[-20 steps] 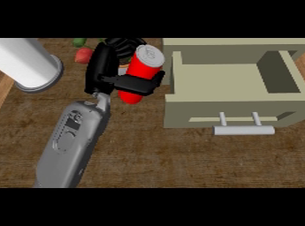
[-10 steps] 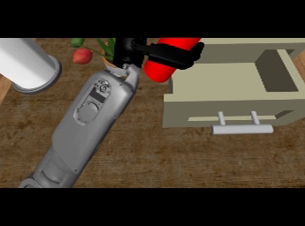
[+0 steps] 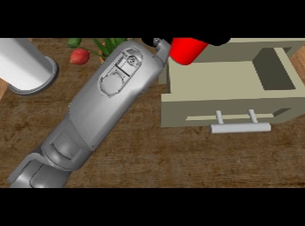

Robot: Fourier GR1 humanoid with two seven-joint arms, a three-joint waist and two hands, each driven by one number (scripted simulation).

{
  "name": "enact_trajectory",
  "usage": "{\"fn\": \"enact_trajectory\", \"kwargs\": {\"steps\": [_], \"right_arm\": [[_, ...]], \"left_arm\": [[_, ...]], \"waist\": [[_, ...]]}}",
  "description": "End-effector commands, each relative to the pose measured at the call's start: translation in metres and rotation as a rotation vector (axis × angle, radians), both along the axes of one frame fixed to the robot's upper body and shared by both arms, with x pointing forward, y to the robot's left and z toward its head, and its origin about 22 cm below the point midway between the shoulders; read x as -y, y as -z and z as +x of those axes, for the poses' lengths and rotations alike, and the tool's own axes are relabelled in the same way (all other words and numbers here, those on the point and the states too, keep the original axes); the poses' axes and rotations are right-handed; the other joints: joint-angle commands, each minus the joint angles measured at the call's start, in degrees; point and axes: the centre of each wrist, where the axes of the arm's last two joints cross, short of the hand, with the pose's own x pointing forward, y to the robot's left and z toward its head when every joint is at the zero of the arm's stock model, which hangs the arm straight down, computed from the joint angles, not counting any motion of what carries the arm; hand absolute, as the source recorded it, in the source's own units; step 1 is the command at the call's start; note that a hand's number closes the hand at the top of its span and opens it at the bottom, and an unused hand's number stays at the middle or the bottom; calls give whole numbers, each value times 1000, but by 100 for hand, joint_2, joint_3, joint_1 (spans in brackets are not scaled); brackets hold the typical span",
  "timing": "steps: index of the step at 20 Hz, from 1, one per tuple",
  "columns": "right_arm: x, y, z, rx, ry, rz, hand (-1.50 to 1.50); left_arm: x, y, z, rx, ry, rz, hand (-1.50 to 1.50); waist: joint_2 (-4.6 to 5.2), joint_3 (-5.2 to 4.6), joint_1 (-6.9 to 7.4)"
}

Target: Pick up the can, place it into the drawer and close the drawer

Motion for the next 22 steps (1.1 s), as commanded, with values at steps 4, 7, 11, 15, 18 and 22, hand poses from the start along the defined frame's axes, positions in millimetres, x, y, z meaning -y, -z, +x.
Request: {"fn": "enact_trajectory", "kwargs": {"steps": [4,7,11,15,18,22], "right_arm": [[-23,-1,-5,-9,-10,17,-150],[0,-5,19,4,-32,-4,-150],[4,-2,10,5,-25,1,-150],[-19,-10,8,2,-40,0,-150],[-19,-5,19,10,-21,6,-150],[-12,3,23,6,-38,4,-150]], "left_arm": [[20,-17,13,-19,-9,40,150],[25,-2,15,-14,-32,56,150],[22,20,18,0,-34,98,150],[22,22,23,-47,-38,94,150],[20,24,28,-43,-48,104,150],[23,18,31,-25,-73,142,150]], "waist": [[16,1,-81],[54,7,-172],[32,6,-157],[58,4,-268],[80,7,-247],[90,12,-264]]}}
